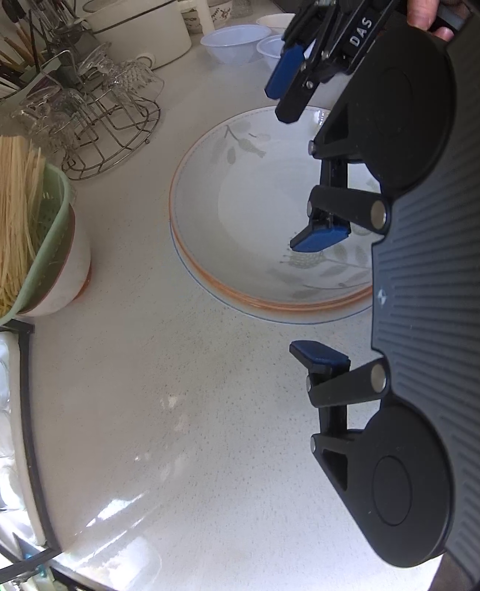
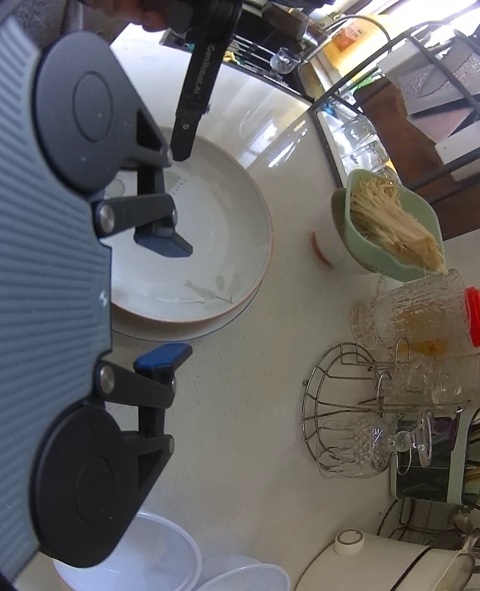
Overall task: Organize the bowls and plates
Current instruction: 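Lower the leaf plate onto the plate stack and open both grippers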
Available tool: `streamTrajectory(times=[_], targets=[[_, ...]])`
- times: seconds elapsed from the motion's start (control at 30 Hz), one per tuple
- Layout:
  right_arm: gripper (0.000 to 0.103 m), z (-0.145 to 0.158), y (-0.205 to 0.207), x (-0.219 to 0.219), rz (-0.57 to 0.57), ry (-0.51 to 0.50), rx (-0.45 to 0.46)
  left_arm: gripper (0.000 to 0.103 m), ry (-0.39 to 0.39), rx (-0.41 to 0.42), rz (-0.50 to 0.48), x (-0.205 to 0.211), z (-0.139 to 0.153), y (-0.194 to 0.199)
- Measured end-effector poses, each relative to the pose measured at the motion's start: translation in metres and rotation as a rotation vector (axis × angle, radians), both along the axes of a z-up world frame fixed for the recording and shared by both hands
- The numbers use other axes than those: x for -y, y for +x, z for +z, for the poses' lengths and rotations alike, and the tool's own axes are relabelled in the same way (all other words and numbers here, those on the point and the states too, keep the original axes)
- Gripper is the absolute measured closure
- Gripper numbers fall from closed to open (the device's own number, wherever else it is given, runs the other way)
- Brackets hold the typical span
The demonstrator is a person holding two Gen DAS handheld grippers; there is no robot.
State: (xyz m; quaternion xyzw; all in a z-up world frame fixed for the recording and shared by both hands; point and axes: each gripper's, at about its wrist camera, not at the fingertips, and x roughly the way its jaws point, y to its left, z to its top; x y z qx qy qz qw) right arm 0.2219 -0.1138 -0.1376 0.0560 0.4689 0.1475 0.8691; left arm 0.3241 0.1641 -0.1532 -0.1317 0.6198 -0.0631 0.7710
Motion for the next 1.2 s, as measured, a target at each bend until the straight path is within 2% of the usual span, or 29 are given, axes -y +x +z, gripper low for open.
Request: streamTrajectory(times=[0.4,0.53,0.57,0.73,1.2], targets=[[0.052,-0.029,0.008,-0.007,-0.086,0.033,-0.076,0.046,-0.080,0.018,-0.025,0.001,-0.017,0.004],[0.052,-0.031,0.006,-0.007,-0.103,0.036,-0.091,0.058,-0.076,0.014,-0.016,-0.003,-0.020,0.005],[0.052,-0.031,0.007,-0.007,-0.106,0.041,-0.097,0.058,-0.074,0.018,-0.020,-0.004,-0.019,0.005],[0.052,-0.030,0.008,-0.008,-0.099,0.073,-0.127,0.058,-0.071,0.021,-0.014,-0.013,-0.019,0.007],[0.052,-0.029,0.013,-0.052,-0.042,0.073,-0.171,0.058,-0.091,0.009,0.071,-0.069,-0.020,-0.003]])
